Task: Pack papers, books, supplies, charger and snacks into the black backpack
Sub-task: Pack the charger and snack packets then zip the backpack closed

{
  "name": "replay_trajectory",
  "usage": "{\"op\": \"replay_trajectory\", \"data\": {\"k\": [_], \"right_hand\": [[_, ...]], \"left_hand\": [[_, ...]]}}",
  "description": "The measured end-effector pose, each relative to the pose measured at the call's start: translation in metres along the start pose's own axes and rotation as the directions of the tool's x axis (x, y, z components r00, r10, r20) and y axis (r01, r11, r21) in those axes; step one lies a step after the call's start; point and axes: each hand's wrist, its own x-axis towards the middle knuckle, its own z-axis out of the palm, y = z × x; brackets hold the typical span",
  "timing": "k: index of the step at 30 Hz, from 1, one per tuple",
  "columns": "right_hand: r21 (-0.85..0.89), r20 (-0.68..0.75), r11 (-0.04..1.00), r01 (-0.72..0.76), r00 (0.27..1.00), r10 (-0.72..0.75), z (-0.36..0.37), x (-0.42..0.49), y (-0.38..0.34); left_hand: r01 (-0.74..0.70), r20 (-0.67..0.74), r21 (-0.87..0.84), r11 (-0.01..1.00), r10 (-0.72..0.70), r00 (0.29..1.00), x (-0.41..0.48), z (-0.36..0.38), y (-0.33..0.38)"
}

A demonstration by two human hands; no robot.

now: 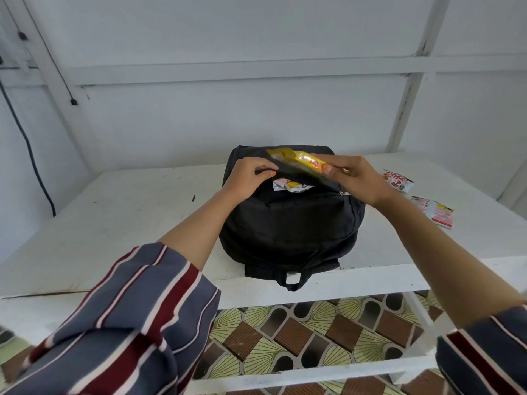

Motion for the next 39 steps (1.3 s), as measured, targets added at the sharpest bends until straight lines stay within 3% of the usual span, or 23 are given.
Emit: {"op": "replay_trajectory", "data": {"k": [3,10,18,39], "right_hand": [[-0.055,0.088,0.997,0.045,0.995,-0.04,0.007,-0.015,-0.004],[-0.241,0.144,0.948,0.208,0.974,-0.177,0.022,-0.026,0.008],[-0.486,0.219,0.754,0.442,0.897,-0.385,0.047,-0.023,0.012],[-0.584,0.167,0.683,0.438,0.888,-0.427,0.067,-0.015,0.025]], "left_hand": [[-0.015,-0.018,0.008,1.0,0.015,1.0,0.001,0.001,-0.002],[0.021,-0.019,-0.026,0.999,-0.021,1.0,0.004,-0.001,-0.003],[0.017,0.004,0.016,1.0,-0.017,1.0,0.006,-0.005,0.001],[0.01,0.049,0.099,0.995,-0.015,0.999,0.003,-0.009,0.01]]}}
